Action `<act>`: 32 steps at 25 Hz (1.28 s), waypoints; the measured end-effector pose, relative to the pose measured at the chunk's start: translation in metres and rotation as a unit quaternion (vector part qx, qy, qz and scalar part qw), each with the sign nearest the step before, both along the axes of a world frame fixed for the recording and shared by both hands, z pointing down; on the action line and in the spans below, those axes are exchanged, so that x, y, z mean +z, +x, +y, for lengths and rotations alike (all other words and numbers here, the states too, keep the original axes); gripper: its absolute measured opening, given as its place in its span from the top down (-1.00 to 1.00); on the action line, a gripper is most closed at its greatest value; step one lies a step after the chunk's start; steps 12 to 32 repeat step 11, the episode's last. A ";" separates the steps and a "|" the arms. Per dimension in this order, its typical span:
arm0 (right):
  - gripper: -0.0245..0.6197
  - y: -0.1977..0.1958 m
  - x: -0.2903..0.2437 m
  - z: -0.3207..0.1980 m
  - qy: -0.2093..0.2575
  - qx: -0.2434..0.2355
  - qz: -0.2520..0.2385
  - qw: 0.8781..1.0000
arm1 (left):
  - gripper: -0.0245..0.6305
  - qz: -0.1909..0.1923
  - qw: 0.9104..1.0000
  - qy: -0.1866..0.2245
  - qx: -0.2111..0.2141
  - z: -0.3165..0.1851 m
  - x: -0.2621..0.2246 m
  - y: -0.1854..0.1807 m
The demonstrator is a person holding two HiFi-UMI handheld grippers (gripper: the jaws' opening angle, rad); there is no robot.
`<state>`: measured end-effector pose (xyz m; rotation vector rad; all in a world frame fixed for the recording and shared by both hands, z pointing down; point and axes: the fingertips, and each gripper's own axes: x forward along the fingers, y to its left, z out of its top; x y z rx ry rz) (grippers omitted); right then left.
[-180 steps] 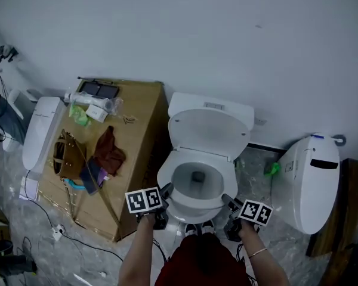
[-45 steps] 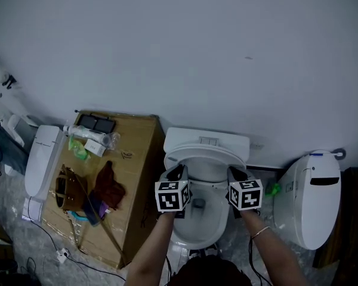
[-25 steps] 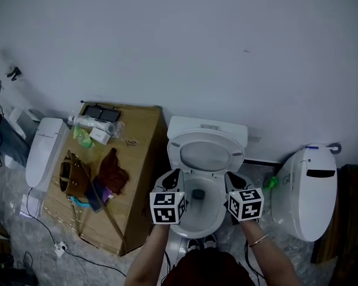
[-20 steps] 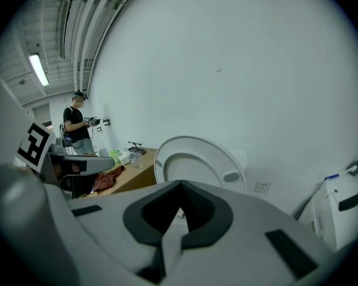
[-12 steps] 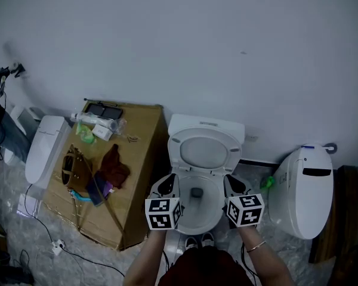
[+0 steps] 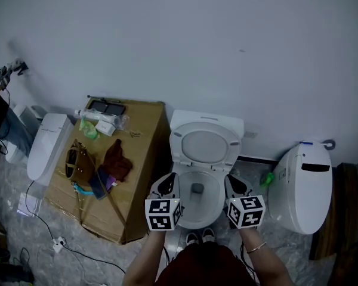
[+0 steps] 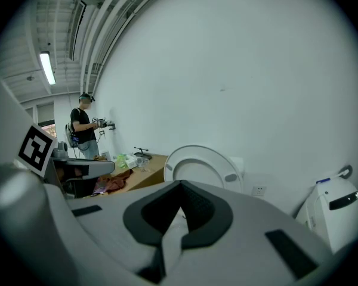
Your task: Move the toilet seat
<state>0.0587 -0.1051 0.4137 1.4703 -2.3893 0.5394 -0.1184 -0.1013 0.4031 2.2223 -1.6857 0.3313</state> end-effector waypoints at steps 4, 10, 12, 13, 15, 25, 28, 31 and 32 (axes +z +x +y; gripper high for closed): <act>0.88 -0.001 -0.011 0.018 0.012 0.000 -0.005 1.000 | 0.85 -0.005 1.000 0.013 0.007 0.020 -0.011 0.001; 0.88 -0.002 -0.026 0.042 0.031 -0.006 -0.014 0.999 | 0.85 -0.002 1.000 0.029 0.003 0.047 -0.024 -0.002; 0.88 -0.002 -0.029 0.045 0.035 -0.006 -0.016 0.999 | 0.85 -0.002 0.999 0.032 0.002 0.050 -0.026 -0.003; 0.88 -0.002 -0.029 0.045 0.035 -0.006 -0.016 0.999 | 0.85 -0.002 0.999 0.032 0.002 0.050 -0.026 -0.003; 0.88 -0.002 -0.029 0.045 0.035 -0.006 -0.016 0.999 | 0.85 -0.002 0.999 0.032 0.002 0.050 -0.026 -0.003; 0.88 -0.002 -0.029 0.045 0.035 -0.006 -0.016 0.999 | 0.85 -0.002 0.999 0.032 0.002 0.050 -0.026 -0.003; 0.88 -0.002 -0.029 0.045 0.035 -0.006 -0.016 0.999 | 0.85 -0.002 0.999 0.032 0.002 0.050 -0.026 -0.003; 0.88 -0.002 -0.029 0.045 0.035 -0.006 -0.016 0.999 | 0.85 -0.002 0.999 0.032 0.002 0.050 -0.026 -0.003; 0.88 -0.002 -0.029 0.045 0.035 -0.006 -0.016 0.999 | 0.85 -0.002 0.999 0.032 0.002 0.050 -0.026 -0.003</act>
